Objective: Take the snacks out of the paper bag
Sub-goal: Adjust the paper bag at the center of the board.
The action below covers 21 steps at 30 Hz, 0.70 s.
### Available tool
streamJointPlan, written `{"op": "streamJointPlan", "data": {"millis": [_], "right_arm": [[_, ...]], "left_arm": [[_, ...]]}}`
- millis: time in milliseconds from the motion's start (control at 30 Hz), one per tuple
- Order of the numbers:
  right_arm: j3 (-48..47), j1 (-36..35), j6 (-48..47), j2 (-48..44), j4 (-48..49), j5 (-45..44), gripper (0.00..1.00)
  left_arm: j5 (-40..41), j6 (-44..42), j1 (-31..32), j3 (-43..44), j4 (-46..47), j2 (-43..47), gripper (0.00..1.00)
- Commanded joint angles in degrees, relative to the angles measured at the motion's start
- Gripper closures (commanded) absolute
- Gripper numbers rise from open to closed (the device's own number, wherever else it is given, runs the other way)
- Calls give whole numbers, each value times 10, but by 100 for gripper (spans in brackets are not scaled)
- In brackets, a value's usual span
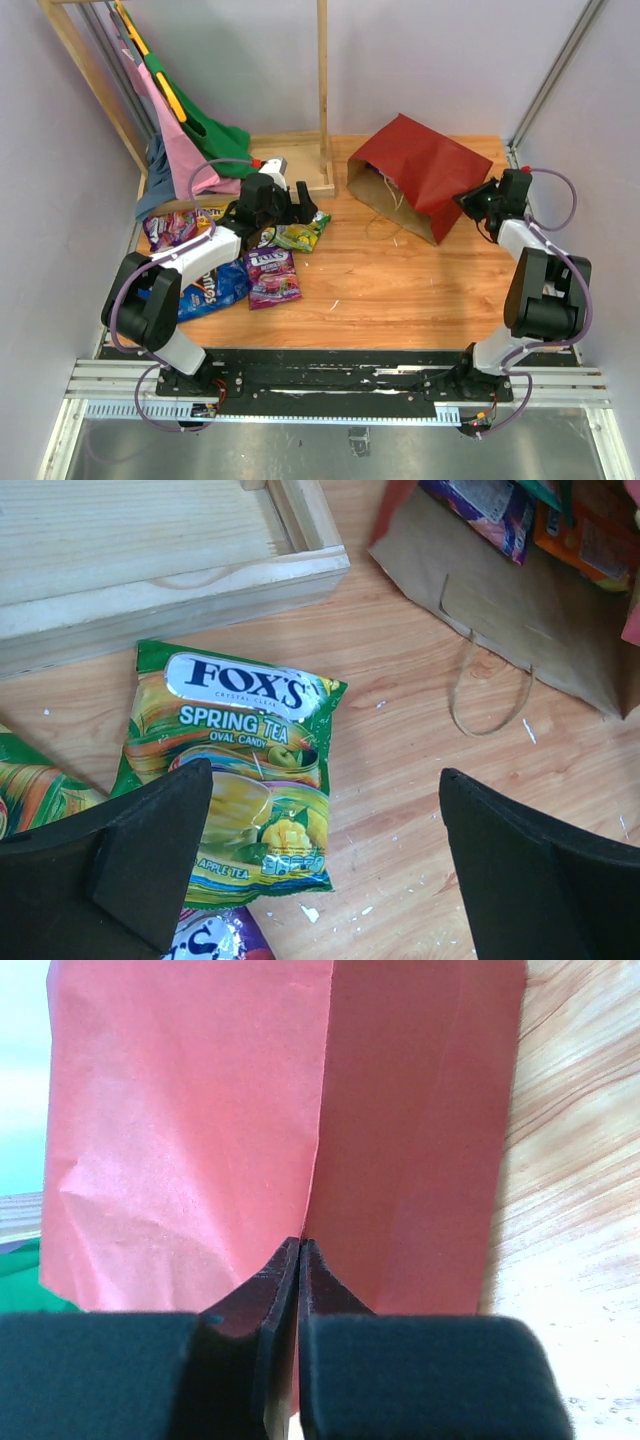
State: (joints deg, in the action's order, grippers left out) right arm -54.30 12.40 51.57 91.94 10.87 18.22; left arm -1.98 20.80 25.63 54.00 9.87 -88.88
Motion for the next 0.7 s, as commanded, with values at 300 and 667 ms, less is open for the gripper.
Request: {"op": "streamJointPlan", "data": {"millis": [300,667], "right_arm": [[-9,-77,-174,-187,-106,-92,26],[-115,-331,-511,-199,-208,-159,15]], "left_arm": [[0,-7,-2,10,4,-3,0],[-11,-2,-2,6,9,-1,0]]}}
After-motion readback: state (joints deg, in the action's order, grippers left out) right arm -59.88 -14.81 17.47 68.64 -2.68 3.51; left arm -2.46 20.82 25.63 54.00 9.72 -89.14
